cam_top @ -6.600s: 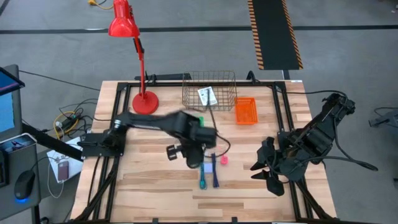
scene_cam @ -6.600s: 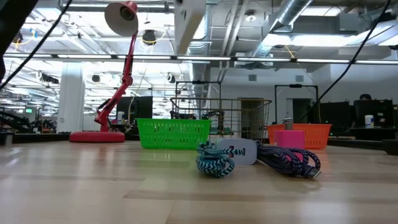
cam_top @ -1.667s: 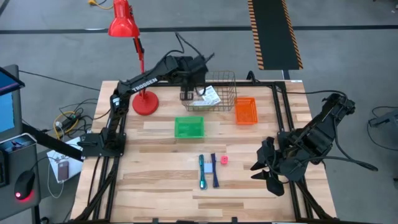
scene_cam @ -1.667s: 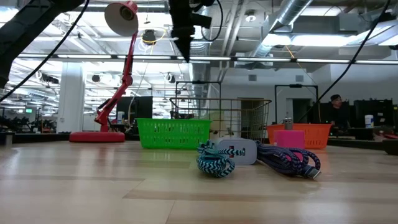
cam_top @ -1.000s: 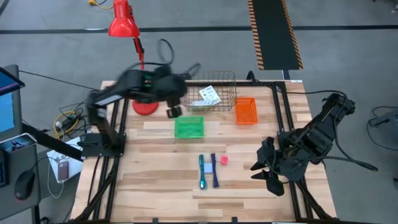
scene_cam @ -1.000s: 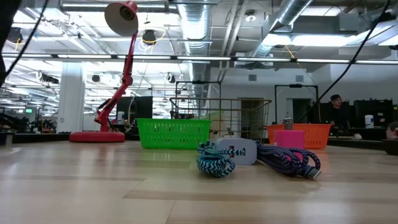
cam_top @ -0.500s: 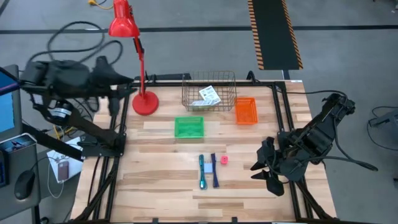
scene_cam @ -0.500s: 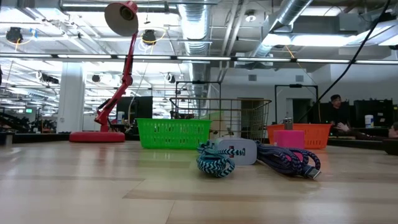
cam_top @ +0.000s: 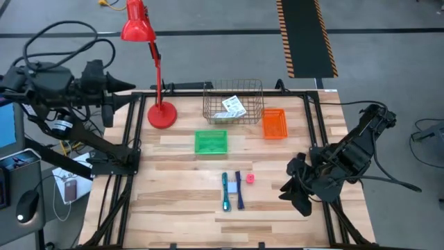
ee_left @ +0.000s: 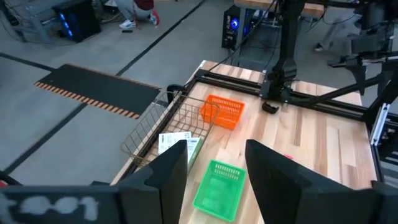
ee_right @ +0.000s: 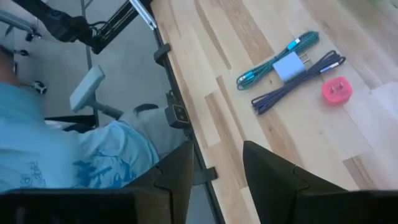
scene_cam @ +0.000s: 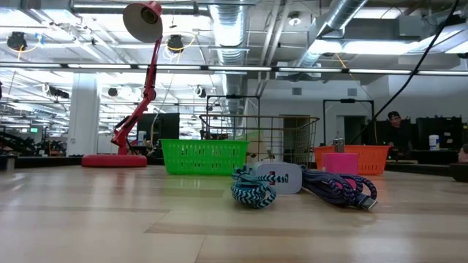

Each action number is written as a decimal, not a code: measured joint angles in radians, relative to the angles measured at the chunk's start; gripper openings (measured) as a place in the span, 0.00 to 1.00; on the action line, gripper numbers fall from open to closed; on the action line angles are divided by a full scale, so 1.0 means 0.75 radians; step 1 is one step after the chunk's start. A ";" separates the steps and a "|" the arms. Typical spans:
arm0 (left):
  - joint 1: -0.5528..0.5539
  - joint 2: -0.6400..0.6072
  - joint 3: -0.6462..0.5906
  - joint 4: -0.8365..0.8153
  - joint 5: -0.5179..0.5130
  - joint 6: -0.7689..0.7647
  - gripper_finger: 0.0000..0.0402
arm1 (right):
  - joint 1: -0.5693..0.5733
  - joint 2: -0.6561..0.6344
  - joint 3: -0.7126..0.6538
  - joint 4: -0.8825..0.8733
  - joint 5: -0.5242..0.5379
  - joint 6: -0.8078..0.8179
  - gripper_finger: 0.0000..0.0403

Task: Pick and place items into bin
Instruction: Put the pink charger adapter into the orange bin

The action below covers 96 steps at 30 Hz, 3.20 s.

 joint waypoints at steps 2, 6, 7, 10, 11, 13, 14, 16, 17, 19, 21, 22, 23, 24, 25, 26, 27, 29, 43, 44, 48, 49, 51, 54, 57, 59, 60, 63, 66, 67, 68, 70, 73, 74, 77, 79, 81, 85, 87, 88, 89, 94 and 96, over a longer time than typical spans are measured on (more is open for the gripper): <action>0.000 0.004 -0.001 0.001 0.000 -0.018 0.38 | 0.000 0.000 -0.001 0.001 0.001 0.001 0.33; 0.000 0.014 -0.001 0.001 0.001 -0.037 0.38 | -0.007 0.000 0.000 0.025 0.011 0.000 0.33; 0.000 0.019 -0.001 0.001 0.004 -0.038 0.38 | -0.011 0.000 0.000 0.024 0.011 0.000 0.33; 0.000 0.027 -0.001 0.001 0.004 -0.039 0.38 | -0.035 0.000 0.000 0.024 0.014 -0.027 0.33; 0.000 0.027 -0.001 0.001 0.004 -0.039 0.38 | -0.046 0.000 0.000 0.024 0.016 -0.040 0.33; 0.000 0.025 -0.001 0.001 0.003 -0.039 0.38 | -0.075 0.001 0.000 0.023 0.026 -0.065 0.33; 0.000 0.024 -0.001 0.001 0.003 -0.038 0.38 | -0.095 0.001 0.000 0.023 0.038 -0.112 0.33; 0.001 0.023 -0.001 0.001 0.003 -0.035 0.38 | -0.142 0.001 0.000 0.022 0.038 -0.252 0.33; 0.001 0.023 -0.001 0.001 0.003 -0.035 0.38 | -0.164 0.001 0.000 0.022 0.037 -0.318 0.33; 0.001 0.024 -0.001 0.001 0.003 -0.035 0.38 | -0.203 0.001 -0.001 0.025 0.041 -0.363 0.33; 0.001 0.024 -0.001 0.001 0.003 -0.026 0.38 | -0.241 0.001 0.000 0.040 0.041 -0.330 0.33; 0.001 0.023 -0.001 0.001 0.003 -0.017 0.38 | -0.260 0.001 0.000 0.053 0.041 -0.319 0.33; 0.001 0.023 -0.001 0.001 0.003 -0.008 0.38 | -0.279 0.001 0.000 0.067 0.041 -0.334 0.33; 0.001 0.023 -0.001 0.001 0.003 0.000 0.38 | -0.296 0.004 0.000 0.082 0.041 -0.356 0.33; 0.001 0.024 -0.001 0.001 0.003 0.007 0.38 | -0.317 0.011 0.000 0.106 0.045 -0.381 0.33; 0.001 0.024 -0.001 0.001 0.003 0.011 0.38 | -0.336 0.019 0.000 0.138 0.047 -0.410 0.33; 0.001 0.024 -0.001 0.001 0.003 0.016 0.38 | -0.352 0.025 0.000 0.159 0.046 -0.446 0.33; 0.001 0.027 -0.001 0.001 0.003 0.022 0.38 | -0.372 0.027 -0.001 0.197 0.035 -0.527 0.34; 0.001 0.026 -0.001 0.001 0.012 0.025 0.38 | -0.587 0.235 0.001 0.200 0.005 -0.974 0.29; 0.001 0.026 -0.001 0.001 0.012 0.024 0.38 | -0.612 0.259 0.001 0.197 -0.044 -1.006 0.29; 0.001 0.027 -0.001 0.001 0.013 0.015 0.38 | -0.692 0.360 -0.001 0.093 -0.270 -1.071 0.29; 0.001 0.027 -0.001 0.001 0.014 0.011 0.38 | -0.707 0.386 0.000 0.058 -0.296 -1.075 0.30; 0.001 0.027 -0.001 0.001 0.014 0.006 0.38 | -0.726 0.437 -0.001 -0.035 -0.312 -1.094 0.31; 0.001 0.027 -0.001 0.001 0.014 0.005 0.38 | -0.739 0.512 -0.002 -0.115 -0.308 -1.120 0.35; 0.001 0.027 -0.001 0.001 0.014 0.005 0.38 | -0.736 0.573 0.001 -0.123 -0.308 -1.153 0.40; 0.001 0.027 -0.001 0.001 0.014 0.005 0.38 | -0.725 0.606 -0.002 -0.138 -0.307 -1.176 0.43; 0.001 0.027 -0.001 0.001 0.014 0.005 0.38 | -0.719 0.620 0.000 -0.129 -0.309 -1.187 0.45; 0.001 0.027 -0.001 0.001 0.014 0.005 0.38 | -0.699 0.667 -0.001 -0.128 -0.308 -1.198 0.51; 0.001 0.027 -0.001 0.001 0.014 0.005 0.38 | -0.677 0.701 -0.001 -0.113 -0.307 -1.198 0.55; 0.001 0.027 -0.001 0.001 0.014 0.005 0.38 | -0.671 0.713 -0.001 -0.110 -0.306 -1.198 0.56; 0.001 0.027 -0.001 0.001 0.014 0.005 0.38 | -0.665 0.727 -0.001 -0.103 -0.306 -1.198 0.57; 0.001 0.027 -0.001 0.001 0.014 0.005 0.38 | -0.652 0.749 -0.001 -0.093 -0.306 -1.198 0.58; 0.001 0.027 -0.001 0.001 0.014 0.005 0.38 | -0.639 0.766 -0.001 -0.071 -0.297 -1.198 0.58; 0.001 0.027 -0.001 0.001 0.014 0.005 0.38 | -0.634 0.767 -0.001 -0.072 -0.285 -1.198 0.58; 0.001 0.027 -0.001 0.001 0.014 0.005 0.38 | -0.632 0.766 -0.001 -0.037 -0.271 -1.188 0.58; 0.001 0.027 -0.001 0.001 0.014 0.005 0.38 | -0.632 0.766 -0.001 -0.023 -0.269 -1.188 0.58; 0.001 0.027 -0.001 0.001 0.016 0.005 0.38 | -0.632 0.766 -0.001 -0.019 -0.267 -1.188 0.58; 0.001 0.027 -0.001 0.001 0.040 0.001 0.38 | -0.624 0.766 -0.003 -0.015 -0.239 -1.187 0.58; 0.001 0.027 -0.001 0.001 0.040 -0.004 0.38 | -0.623 0.766 -0.004 -0.015 -0.239 -1.187 0.58; 0.001 0.027 -0.001 0.001 0.040 -0.004 0.38 | -0.623 0.766 -0.004 -0.015 -0.239 -1.187 0.58; 0.001 0.027 -0.001 0.001 0.040 -0.005 0.38 | -0.624 0.766 -0.004 -0.016 -0.239 -1.187 0.58; 0.001 0.027 -0.001 0.001 0.042 -0.011 0.38 | -0.624 0.785 -0.002 -0.009 -0.241 -1.187 0.58; 0.001 0.027 0.000 0.001 0.046 -0.012 0.38 | -0.624 0.815 -0.005 -0.025 -0.244 -1.187 0.58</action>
